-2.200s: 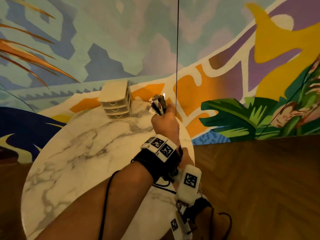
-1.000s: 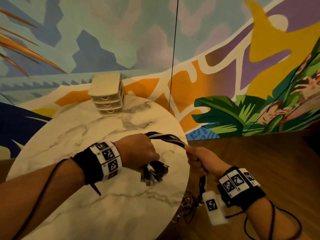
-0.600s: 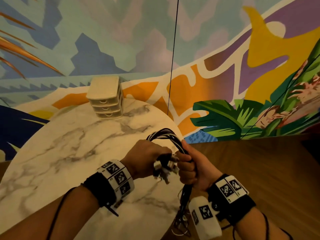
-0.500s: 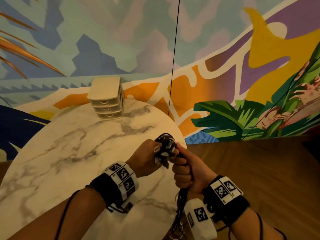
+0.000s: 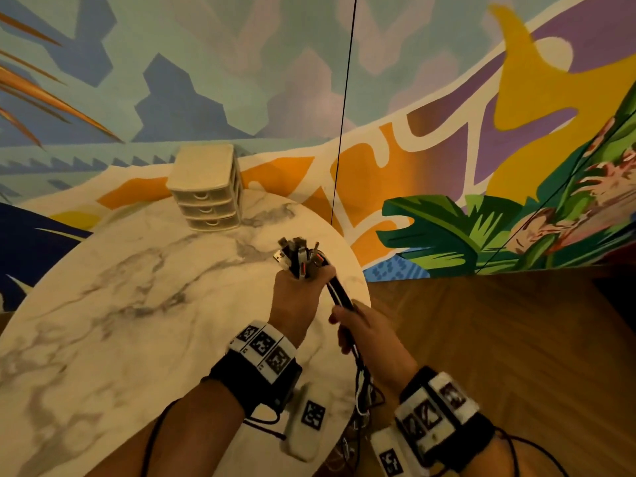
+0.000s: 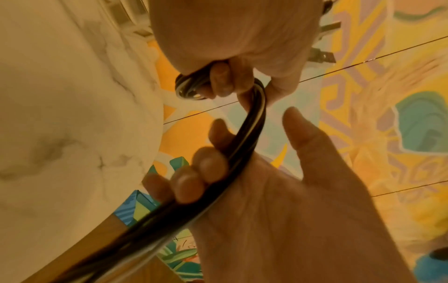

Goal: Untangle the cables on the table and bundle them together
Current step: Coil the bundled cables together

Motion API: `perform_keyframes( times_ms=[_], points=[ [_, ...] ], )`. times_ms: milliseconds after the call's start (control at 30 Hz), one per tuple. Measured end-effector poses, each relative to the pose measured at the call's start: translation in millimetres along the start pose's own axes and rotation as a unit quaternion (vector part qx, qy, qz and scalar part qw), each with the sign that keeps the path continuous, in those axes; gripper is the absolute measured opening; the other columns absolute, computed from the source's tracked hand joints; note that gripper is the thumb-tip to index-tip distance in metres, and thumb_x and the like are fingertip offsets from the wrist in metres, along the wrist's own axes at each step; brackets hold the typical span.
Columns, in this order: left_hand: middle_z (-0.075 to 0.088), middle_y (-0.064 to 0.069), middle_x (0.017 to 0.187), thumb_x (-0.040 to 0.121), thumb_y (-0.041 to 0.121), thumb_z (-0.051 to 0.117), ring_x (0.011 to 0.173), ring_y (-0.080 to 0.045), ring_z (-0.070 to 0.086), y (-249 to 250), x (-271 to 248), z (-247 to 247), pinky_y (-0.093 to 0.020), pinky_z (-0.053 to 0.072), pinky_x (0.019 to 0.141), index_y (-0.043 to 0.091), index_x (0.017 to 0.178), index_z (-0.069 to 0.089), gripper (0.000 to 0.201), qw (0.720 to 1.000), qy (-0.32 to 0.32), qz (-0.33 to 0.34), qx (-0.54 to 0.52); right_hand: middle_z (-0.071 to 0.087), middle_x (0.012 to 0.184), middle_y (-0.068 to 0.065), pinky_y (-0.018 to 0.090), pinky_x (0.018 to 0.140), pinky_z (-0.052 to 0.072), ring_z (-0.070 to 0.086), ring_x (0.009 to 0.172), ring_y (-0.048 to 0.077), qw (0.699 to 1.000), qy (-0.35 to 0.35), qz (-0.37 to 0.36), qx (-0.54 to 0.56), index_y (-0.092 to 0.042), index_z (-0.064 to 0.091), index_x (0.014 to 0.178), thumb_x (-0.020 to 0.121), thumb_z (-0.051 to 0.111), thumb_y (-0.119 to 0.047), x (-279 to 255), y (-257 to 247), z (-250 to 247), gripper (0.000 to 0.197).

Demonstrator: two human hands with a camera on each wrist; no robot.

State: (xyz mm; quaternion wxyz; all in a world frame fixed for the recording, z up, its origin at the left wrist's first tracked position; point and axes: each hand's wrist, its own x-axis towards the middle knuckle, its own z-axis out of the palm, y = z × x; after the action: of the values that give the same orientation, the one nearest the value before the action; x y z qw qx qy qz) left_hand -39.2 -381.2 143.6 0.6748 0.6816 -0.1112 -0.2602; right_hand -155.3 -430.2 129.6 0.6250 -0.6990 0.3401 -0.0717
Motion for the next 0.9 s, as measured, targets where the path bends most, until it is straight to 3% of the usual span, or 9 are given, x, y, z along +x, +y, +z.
perform_keyframes(
  times_ms=[67,167,300,433,533,667,767,833,900],
  points=[
    [0.045,0.012,0.036,0.081,0.0,0.065,0.037,0.0,0.041,3,-1,6,-0.024,0.033,0.051,0.017,0.068,0.06,0.022,1.0,0.02,0.011,-0.019,0.048,0.065,-0.002,0.038,0.057,0.037,0.044,0.057,0.014,0.99,0.06,-0.043,-0.123,-0.017,0.049,0.081,0.097,0.047,-0.032,-2,5,5,0.022],
    [0.037,0.001,0.041,0.083,0.01,0.068,0.04,-0.001,0.039,2,-1,11,-0.03,0.035,0.05,0.017,0.072,0.059,0.016,0.999,-0.019,0.031,-0.029,0.034,0.056,-0.001,0.031,0.048,0.026,0.029,0.046,0.013,0.997,0.07,0.007,0.038,-0.019,0.041,0.062,0.094,0.047,-0.016,4,-11,-5,0.032],
    [0.051,0.002,0.06,0.08,0.041,0.069,0.058,-0.01,0.049,1,-4,6,-0.026,0.041,0.061,0.01,0.084,0.058,0.033,0.971,-0.239,0.009,-0.019,0.021,0.041,-0.007,0.018,0.04,0.011,0.013,0.033,0.009,0.909,-0.131,0.122,0.377,-0.024,0.028,0.049,0.074,0.047,-0.029,10,-29,-27,0.032],
    [0.067,0.009,0.076,0.083,0.033,0.057,0.073,-0.005,0.062,11,-5,5,-0.019,0.048,0.067,0.011,0.101,0.066,0.03,0.935,-0.354,-0.021,-0.029,0.019,0.041,-0.007,0.015,0.04,0.014,0.013,0.034,0.012,0.822,-0.334,0.105,0.449,-0.025,0.028,0.051,0.066,0.055,-0.033,11,-24,-25,0.033],
    [0.062,-0.002,0.065,0.072,0.03,0.068,0.064,-0.015,0.059,13,-3,3,-0.029,0.046,0.065,0.016,0.071,0.067,0.015,0.961,-0.27,-0.04,-0.032,0.02,0.042,-0.006,0.018,0.039,0.014,0.013,0.035,0.012,0.862,-0.309,0.103,0.39,-0.022,0.029,0.05,0.073,0.051,-0.032,14,-28,-21,0.033],
    [0.067,-0.003,0.069,0.084,0.003,0.066,0.071,-0.017,0.064,8,6,5,-0.036,0.052,0.075,0.011,0.078,0.065,0.01,0.991,-0.126,-0.006,-0.049,0.042,0.053,0.003,0.029,0.05,0.04,0.039,0.044,0.015,0.99,-0.093,0.08,0.074,-0.011,0.051,0.06,0.092,0.049,-0.028,16,-33,-12,0.036],
    [0.066,0.003,0.063,0.085,0.001,0.063,0.069,-0.012,0.063,8,9,6,-0.03,0.051,0.073,0.008,0.081,0.062,0.008,0.994,-0.095,0.016,-0.056,0.043,0.06,-0.002,0.028,0.055,0.033,0.039,0.052,0.013,0.985,0.012,0.012,-0.172,-0.012,0.05,0.071,0.091,0.056,-0.03,9,-29,1,0.028],
    [0.067,0.002,0.067,0.08,0.012,0.069,0.069,-0.007,0.064,8,3,5,-0.025,0.05,0.069,0.008,0.076,0.065,0.006,0.989,-0.137,0.007,-0.057,0.036,0.054,-0.002,0.029,0.051,0.025,0.031,0.046,0.013,0.994,0.01,0.025,-0.11,-0.015,0.042,0.063,0.09,0.056,-0.021,6,-31,3,0.032],
    [0.064,-0.008,0.08,0.07,0.031,0.07,0.08,-0.013,0.063,7,-1,1,-0.025,0.049,0.073,0.011,0.076,0.07,0.021,0.971,-0.23,-0.013,-0.058,0.031,0.05,-0.002,0.026,0.044,0.02,0.023,0.04,0.011,0.99,-0.08,0.095,0.06,-0.018,0.036,0.059,0.088,0.052,-0.012,4,-39,-1,0.034]
  ],
)
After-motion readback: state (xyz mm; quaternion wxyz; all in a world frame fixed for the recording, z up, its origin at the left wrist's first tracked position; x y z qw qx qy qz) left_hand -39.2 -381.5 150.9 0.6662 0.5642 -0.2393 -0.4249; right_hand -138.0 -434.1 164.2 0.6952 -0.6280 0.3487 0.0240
